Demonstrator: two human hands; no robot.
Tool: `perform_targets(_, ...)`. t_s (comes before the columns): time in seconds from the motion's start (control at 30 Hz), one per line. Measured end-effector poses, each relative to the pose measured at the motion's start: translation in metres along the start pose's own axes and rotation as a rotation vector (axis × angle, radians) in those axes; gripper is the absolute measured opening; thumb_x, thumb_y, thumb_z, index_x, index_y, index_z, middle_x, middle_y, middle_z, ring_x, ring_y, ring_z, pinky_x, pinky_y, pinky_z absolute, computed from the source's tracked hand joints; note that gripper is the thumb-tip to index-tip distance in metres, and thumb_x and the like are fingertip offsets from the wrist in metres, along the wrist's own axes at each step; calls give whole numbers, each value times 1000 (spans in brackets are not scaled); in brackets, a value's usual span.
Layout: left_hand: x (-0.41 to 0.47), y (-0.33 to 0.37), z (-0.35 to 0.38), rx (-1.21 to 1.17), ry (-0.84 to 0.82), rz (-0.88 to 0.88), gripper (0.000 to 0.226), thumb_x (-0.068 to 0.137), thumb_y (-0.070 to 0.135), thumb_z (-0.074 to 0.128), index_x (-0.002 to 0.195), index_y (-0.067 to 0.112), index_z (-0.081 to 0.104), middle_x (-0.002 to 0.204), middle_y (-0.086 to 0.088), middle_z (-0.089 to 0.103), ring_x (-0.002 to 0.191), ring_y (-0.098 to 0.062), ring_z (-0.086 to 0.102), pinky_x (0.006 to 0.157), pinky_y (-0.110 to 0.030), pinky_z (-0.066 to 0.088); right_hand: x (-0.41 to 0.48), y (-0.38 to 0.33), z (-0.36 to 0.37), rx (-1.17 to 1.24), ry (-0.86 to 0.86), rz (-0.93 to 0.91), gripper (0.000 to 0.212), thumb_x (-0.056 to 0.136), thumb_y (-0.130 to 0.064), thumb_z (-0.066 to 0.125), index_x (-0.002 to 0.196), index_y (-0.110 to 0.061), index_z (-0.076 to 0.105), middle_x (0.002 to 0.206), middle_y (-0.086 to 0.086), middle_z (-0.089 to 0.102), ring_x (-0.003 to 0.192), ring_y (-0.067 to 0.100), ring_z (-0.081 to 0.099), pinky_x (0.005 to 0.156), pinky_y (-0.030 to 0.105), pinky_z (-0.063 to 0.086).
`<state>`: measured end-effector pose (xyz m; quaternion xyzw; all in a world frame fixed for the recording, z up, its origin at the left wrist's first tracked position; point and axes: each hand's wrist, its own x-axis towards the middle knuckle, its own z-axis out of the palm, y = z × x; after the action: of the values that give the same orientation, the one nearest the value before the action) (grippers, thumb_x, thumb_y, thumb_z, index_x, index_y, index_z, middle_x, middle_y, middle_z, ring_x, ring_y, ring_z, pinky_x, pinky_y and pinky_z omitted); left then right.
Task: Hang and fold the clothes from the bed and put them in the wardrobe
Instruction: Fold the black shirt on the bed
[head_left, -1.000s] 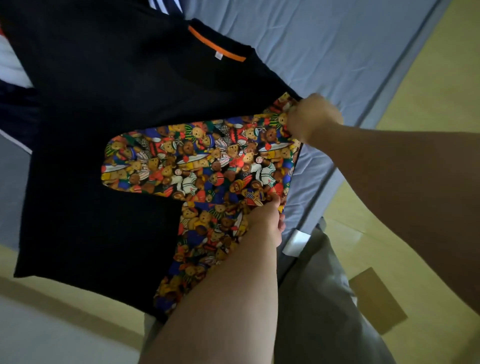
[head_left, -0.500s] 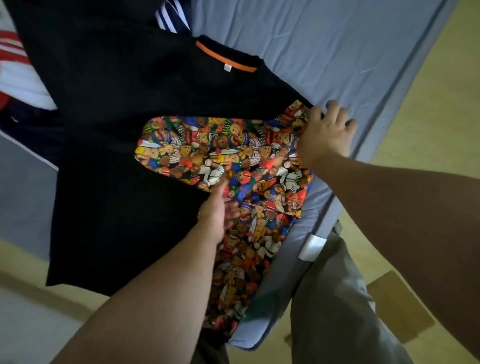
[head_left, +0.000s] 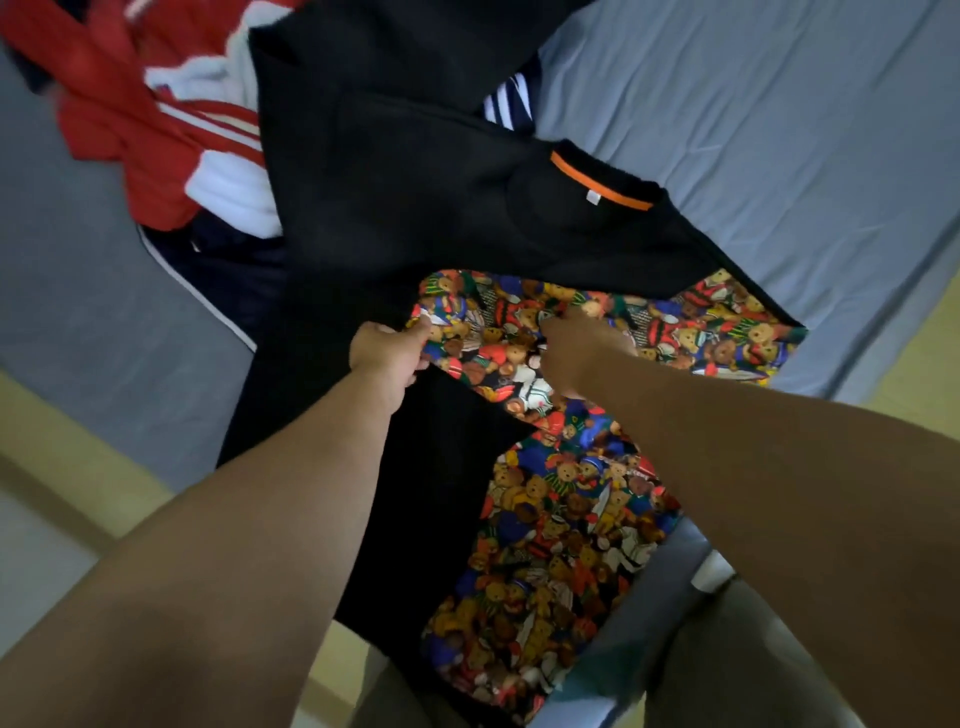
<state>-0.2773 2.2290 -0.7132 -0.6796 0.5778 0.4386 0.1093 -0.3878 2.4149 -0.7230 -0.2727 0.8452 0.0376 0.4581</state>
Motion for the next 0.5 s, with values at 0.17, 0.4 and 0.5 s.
perform_targets(0.17, -2, 40, -69, -56, 19, 60, 53, 86, 34, 76, 131, 18, 54, 108, 1, 68, 77, -14, 72, 58, -27, 52, -10, -49, -68, 213, 188, -56, 45, 92, -14, 55, 136, -16, 44, 136, 9, 38, 118, 37, 52, 83, 44, 49)
perform_targets(0.4, 82, 114, -99, 29, 272, 268, 44, 98, 36, 54, 133, 10, 56, 136, -15, 58, 124, -35, 56, 101, -39, 45, 38, -141, -160, 455, 488, -263, 50, 97, -31, 55, 143, -15, 42, 146, 7, 38, 118, 33, 55, 90, 38, 45)
perform_targets(0.5, 109, 123, -97, 87, 126, 274, 59, 100, 53, 45, 133, 5, 58, 135, -15, 60, 121, -34, 56, 102, -38, 45, 60, -184, -175, 487, 490, -294, 68, 97, -25, 60, 155, -13, 27, 160, 6, 26, 135, 28, 45, 104, 35, 41)
